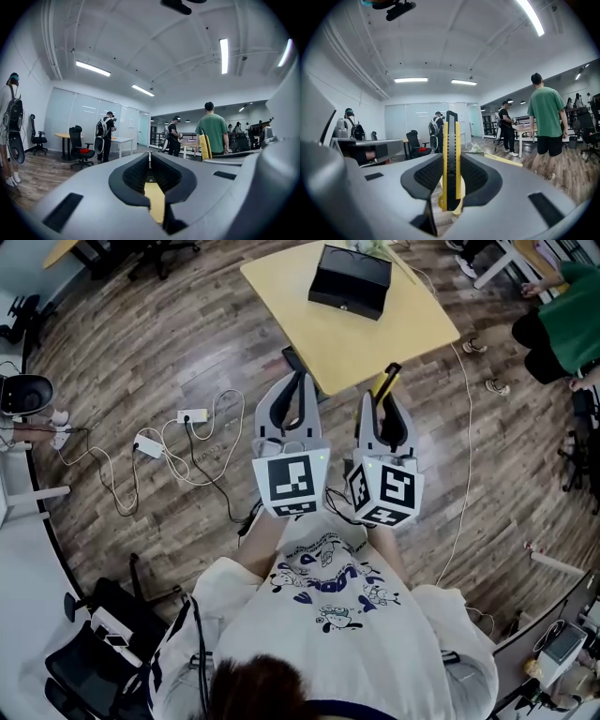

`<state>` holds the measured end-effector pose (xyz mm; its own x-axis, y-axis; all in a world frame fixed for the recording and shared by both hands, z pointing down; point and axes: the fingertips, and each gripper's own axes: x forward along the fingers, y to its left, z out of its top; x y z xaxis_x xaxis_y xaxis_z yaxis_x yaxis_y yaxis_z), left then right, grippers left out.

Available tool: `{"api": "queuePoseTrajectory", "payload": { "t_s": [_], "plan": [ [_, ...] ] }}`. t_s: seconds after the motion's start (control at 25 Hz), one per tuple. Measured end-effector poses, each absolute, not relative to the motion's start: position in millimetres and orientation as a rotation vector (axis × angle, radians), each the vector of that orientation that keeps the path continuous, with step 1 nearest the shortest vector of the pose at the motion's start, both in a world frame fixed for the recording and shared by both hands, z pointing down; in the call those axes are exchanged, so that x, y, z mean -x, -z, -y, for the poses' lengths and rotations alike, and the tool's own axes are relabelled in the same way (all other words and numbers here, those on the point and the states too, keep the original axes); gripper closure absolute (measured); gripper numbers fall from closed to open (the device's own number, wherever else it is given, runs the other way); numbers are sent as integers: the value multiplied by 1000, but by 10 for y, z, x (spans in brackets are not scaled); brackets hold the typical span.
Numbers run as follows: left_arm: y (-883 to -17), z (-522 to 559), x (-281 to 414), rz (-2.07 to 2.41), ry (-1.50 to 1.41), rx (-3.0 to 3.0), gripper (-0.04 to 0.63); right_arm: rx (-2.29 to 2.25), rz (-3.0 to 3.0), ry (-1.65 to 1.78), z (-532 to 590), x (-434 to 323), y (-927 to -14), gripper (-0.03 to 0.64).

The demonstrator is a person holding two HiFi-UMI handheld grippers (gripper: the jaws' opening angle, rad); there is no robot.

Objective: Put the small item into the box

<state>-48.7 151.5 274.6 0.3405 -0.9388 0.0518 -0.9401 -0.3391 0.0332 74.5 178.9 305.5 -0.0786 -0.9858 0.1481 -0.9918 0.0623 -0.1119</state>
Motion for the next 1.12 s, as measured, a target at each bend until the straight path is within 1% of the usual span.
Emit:
{"api": "queuePoseTrajectory", "payload": {
  "t_s": [1.12],
  "plan": [
    [-2822, 1433, 98, 1600, -113, -2595, 571, -2162, 2140, -369, 1071, -1018, -3175, 490]
  ]
}}
